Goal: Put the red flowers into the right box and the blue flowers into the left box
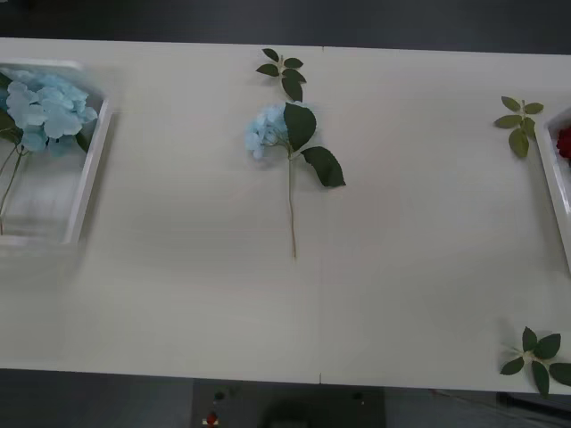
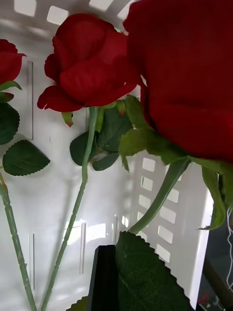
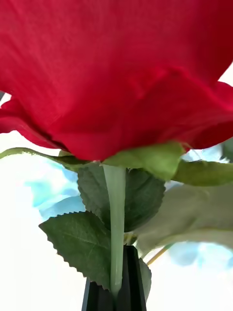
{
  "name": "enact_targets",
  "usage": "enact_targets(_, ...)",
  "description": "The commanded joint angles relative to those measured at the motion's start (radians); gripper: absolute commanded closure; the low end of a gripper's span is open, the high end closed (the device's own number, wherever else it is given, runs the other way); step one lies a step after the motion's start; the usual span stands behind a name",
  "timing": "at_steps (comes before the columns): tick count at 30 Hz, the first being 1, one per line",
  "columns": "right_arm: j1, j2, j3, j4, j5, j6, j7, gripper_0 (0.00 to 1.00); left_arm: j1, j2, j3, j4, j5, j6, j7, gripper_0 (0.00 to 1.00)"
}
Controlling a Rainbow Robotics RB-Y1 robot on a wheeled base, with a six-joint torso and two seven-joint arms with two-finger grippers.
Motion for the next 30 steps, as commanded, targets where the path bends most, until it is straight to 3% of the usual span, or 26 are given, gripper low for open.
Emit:
enact_targets(1, -0.026, -0.015, -0.001, -0.016, -0.016, -0.007, 0.039, 0.28, -0.040, 0.020, 0.053, -0.064, -0.001, 0.161, 0.004, 1.00)
enact_targets(2, -0.026, -0.015, -0.001, -0.015, -0.030, -0.007, 0.042, 0.08, -0.050, 0.032, 0.065, -0.084, 0.017, 0.226, 0.004, 1.00)
enact_targets(3, -0.026, -0.015, -0.001, -0.015, -0.039, -0.007, 0.046, 0.01, -0.057, 0.047, 0.081, -0.105, 0.042, 0.290, -0.001, 1.00)
enact_targets(8, -0.026, -0.016, -0.001, -0.016, -0.045, -0.007, 0.050, 0.00, -0.077, 0.112, 0.213, -0.263, 0.221, 0.634, -0.045, 1.00)
enact_targets(12, -0.026, -0.025, -0.004, -0.035, -0.088, 0.025, 0.050, 0.00, -0.076, 0.097, 0.314, -0.365, 0.370, 0.752, -0.057, 1.00)
enact_targets(16, -0.033, -0.053, -0.024, -0.105, -0.153, 0.131, 0.052, 0.00, -0.074, 0.069, 0.360, -0.418, 0.548, 0.760, -0.083, 1.00)
enact_targets(20, -0.042, -0.074, -0.061, -0.230, -0.242, 0.281, 0.050, 0.00, -0.074, 0.058, 0.366, -0.431, 0.675, 0.743, -0.234, 1.00)
enact_targets(25, -0.052, -0.090, -0.084, -0.507, -0.369, 0.476, -0.019, 0.00, -0.074, -0.037, 0.349, -0.431, 0.875, 0.695, -0.534, 1.00)
enact_targets(30, -0.052, -0.099, -0.064, -0.773, -0.519, 0.519, -0.165, 0.00, -0.074, -0.149, 0.282, -0.461, 0.983, 0.614, -0.781, 1.00)
